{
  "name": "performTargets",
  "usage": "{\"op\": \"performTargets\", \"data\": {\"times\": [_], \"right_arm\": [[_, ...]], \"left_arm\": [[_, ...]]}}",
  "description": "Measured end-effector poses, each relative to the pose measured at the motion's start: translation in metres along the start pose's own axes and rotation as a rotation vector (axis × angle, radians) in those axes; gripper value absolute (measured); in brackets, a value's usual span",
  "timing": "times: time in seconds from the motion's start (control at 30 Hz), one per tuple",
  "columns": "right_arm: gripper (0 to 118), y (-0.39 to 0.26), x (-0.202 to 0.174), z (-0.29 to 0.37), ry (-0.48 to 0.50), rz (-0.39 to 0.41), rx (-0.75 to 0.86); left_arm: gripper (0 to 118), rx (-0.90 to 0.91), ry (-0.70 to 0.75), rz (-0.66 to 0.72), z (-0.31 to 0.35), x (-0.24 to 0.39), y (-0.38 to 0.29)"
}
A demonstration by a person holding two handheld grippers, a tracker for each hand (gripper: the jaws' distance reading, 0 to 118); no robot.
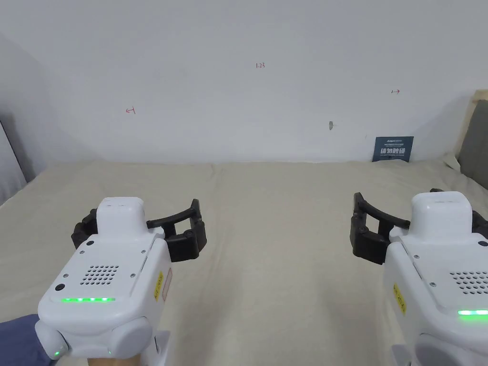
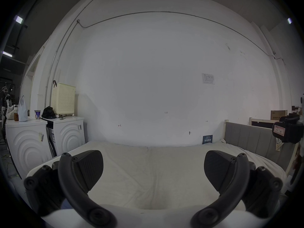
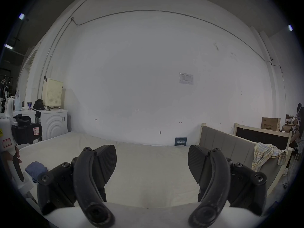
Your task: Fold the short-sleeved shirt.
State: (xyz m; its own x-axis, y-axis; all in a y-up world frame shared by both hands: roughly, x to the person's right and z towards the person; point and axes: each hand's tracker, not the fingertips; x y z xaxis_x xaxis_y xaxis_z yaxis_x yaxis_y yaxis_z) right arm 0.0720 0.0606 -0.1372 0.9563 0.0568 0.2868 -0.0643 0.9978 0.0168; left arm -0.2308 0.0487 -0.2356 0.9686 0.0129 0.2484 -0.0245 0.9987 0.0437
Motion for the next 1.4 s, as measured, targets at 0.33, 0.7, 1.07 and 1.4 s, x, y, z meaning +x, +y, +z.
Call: {"op": "performTargets", "data": {"times": [0.33,0.7,1.07,1.4], "right_arm": [[93,0.0007,-0.0009,0.0014,-0.003,0.005,0.003],[93,0.0017,-0.0004,0.0019,-0.002,0.005,0.007],[93,0.0031,-0.0015,0.0022,0.001,0.0,0.001],[93,0.0033,-0.0012,0.0012,-0.012,-0.009,-0.011]], "left_arm": [[118,-0.002,0.004,0.0,0.0007,-0.0001,0.0005],[118,-0.007,0.004,0.003,0.0007,-0.0013,0.0014],[118,-0.016,0.011,0.01,0.0008,-0.003,0.0001],[118,-0.019,0.008,0.017,0.0012,-0.0042,0.0004]]}}
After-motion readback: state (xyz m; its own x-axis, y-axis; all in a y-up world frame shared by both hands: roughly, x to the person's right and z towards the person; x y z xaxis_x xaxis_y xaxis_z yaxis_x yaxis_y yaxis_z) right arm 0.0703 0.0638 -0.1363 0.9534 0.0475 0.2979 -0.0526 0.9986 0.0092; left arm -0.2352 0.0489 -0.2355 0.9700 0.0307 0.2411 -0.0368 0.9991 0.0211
